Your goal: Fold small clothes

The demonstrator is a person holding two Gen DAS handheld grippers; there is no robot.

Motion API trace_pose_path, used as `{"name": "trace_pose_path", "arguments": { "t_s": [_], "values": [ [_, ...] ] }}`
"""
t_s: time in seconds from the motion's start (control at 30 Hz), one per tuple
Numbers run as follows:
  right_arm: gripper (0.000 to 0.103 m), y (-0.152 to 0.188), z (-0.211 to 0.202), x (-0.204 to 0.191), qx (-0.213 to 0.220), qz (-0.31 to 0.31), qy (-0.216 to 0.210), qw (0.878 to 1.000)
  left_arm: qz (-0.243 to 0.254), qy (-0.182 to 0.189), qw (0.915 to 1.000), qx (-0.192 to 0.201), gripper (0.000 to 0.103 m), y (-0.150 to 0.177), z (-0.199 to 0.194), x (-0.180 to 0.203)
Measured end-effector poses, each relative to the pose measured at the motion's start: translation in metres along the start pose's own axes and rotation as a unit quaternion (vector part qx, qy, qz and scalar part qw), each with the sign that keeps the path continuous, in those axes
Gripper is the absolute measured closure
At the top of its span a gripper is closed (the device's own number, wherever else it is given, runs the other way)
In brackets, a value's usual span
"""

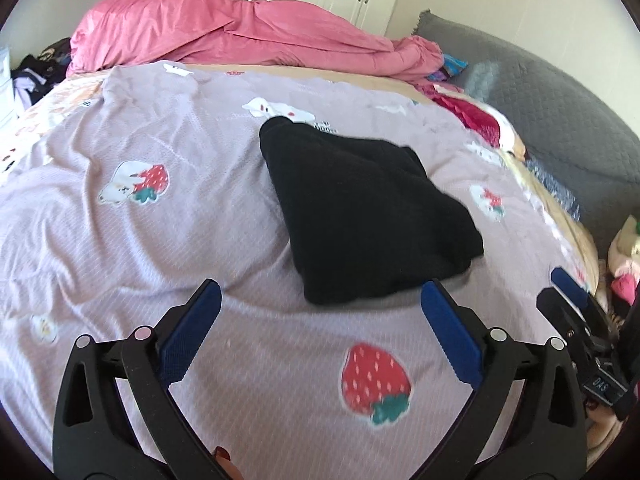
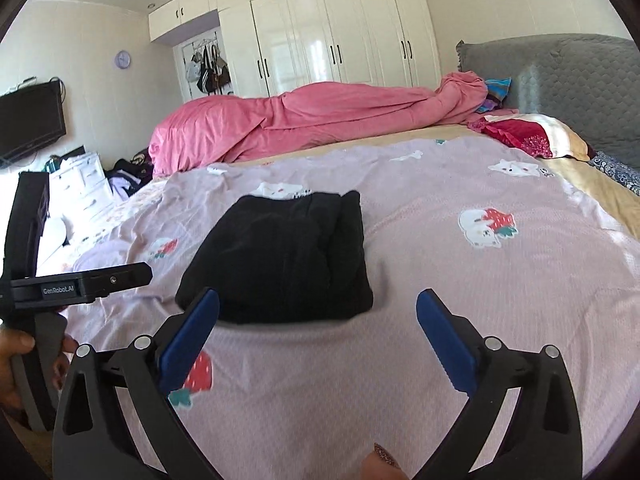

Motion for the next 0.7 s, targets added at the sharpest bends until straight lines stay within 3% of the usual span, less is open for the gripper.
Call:
{"name": "trace_pose_path", "arguments": {
  "t_s": [0.33, 0.7],
  "values": [
    [0.004, 0.029, 0.016, -0.014, -0.042, -0.01, 0.028, 0.999, 0.01, -0.016, 0.9993, -0.032, 0.009, 0.047, 0.016, 0.0],
    [0.004, 0.035, 0.039, -0.016, -0.06, -0.008, 0.025, 0.998, -0.021, -0.018, 0.9992, -0.03, 0.009, 0.05, 0.024, -0.016]
  ]
}}
Point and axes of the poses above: each gripper's, at about its wrist camera, not at the fingertips, and z roughly the way its jaws point, x to its right, y to its underside, the point moved 1 cm from there along z, roughly the way its jaws point, and after that the axes turned 15 degrees about -x, right-handed, at the moved point
